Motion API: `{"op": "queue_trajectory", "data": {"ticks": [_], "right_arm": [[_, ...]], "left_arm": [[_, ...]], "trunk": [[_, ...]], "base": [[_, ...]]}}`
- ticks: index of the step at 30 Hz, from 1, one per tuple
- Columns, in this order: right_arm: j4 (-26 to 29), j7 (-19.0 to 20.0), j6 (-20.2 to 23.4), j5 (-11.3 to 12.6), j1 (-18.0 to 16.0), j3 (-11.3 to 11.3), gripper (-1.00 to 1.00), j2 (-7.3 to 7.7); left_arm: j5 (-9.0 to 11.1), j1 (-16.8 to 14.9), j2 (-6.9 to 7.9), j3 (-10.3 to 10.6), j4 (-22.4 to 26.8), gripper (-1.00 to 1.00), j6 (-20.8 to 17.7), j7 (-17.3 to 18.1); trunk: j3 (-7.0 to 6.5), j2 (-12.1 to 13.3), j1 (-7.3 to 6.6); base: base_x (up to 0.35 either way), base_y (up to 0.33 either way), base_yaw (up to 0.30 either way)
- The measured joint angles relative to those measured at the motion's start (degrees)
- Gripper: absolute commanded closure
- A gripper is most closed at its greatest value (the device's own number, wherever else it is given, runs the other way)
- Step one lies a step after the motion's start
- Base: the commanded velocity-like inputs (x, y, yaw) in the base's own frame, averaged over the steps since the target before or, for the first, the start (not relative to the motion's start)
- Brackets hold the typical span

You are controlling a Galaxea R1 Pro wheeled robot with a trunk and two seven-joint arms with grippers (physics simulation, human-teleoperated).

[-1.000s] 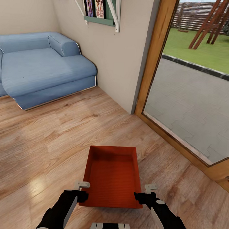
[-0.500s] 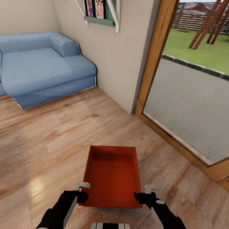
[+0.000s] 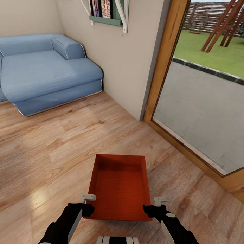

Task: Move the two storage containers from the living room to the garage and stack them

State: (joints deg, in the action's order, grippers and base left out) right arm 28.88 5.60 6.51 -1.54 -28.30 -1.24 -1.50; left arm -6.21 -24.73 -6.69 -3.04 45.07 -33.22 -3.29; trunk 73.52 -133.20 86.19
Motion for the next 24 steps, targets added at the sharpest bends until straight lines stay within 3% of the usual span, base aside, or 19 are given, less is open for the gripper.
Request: {"op": "queue_trajectory", "data": {"ticks": [24], "right_arm": [[0.00,0.03,0.00,-0.04,0.00,-0.03,-1.00,0.00]], "left_arm": [[0.19,0.01,-0.05,0.00,0.02,-1.00,0.22,0.00]], "trunk": [[0.36,-0.80,0.44]], "base": [[0.000,0.000,0.000]]}}
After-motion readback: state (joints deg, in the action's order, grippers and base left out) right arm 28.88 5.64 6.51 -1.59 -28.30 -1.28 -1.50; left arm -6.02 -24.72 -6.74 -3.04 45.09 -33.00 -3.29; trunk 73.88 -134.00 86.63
